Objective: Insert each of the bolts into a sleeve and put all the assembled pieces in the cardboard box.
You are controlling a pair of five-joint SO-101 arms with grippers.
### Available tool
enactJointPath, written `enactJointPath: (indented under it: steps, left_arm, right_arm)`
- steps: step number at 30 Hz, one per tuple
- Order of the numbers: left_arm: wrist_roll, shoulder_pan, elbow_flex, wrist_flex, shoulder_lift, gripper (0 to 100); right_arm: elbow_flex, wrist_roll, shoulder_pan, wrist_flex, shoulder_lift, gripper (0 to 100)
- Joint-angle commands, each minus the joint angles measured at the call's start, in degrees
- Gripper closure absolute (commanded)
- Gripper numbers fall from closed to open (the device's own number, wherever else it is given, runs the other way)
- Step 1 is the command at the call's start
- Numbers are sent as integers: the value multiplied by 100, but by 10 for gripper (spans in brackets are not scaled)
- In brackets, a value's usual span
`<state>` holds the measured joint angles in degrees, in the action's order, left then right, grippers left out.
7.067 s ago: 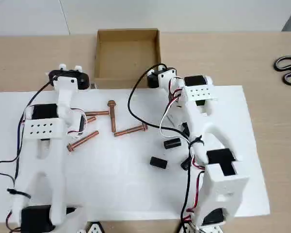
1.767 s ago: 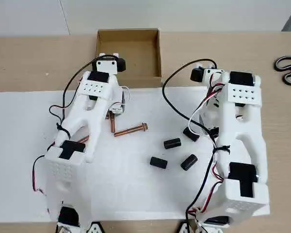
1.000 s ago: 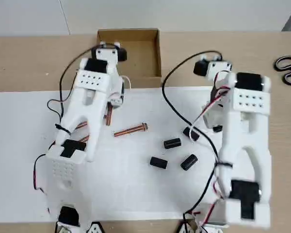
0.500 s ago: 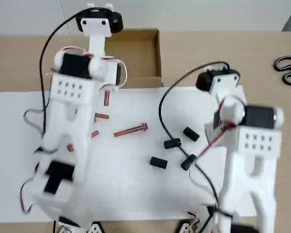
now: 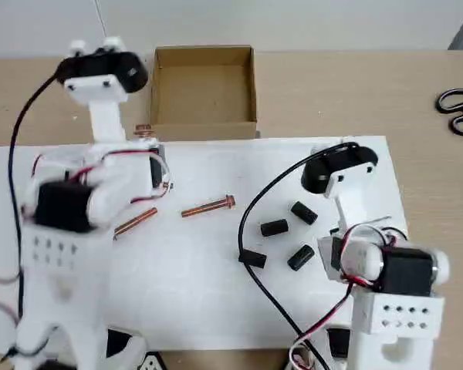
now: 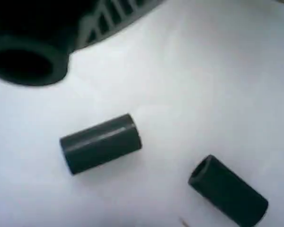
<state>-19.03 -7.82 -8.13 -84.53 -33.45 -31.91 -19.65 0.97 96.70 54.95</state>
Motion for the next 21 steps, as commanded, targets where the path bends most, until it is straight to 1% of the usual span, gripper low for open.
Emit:
enactJointPath:
  steps: [1, 4, 8, 12, 16, 18, 21]
  left_arm:
    - [-62, 0, -998, 782, -967, 995]
    - [-62, 0, -2044, 1459, -1758, 995]
    - [-62, 0, -3530, 2611, -2892, 995]
    - [-62, 0, -4822, 3552, -3921, 995]
    - [-62, 35, -5710, 3903, -4826, 994]
    - [-62, 35, -6035, 3921, -5248, 994]
    - [-44, 0, -6492, 3921, -5855, 994]
  right_arm:
    - [-290, 53, -40, -505, 259, 995]
    - [-897, 70, -57, -1253, 681, 995]
    - [-1925, 114, -66, -2413, 1499, 995]
    - [-3033, 985, -426, -3090, 2466, 995]
    - [-4053, 1662, -1165, -3758, 3547, 995]
    - [-4554, 1837, -1543, -4013, 4127, 995]
    - [-5248, 1925, -2062, -4101, 4927, 995]
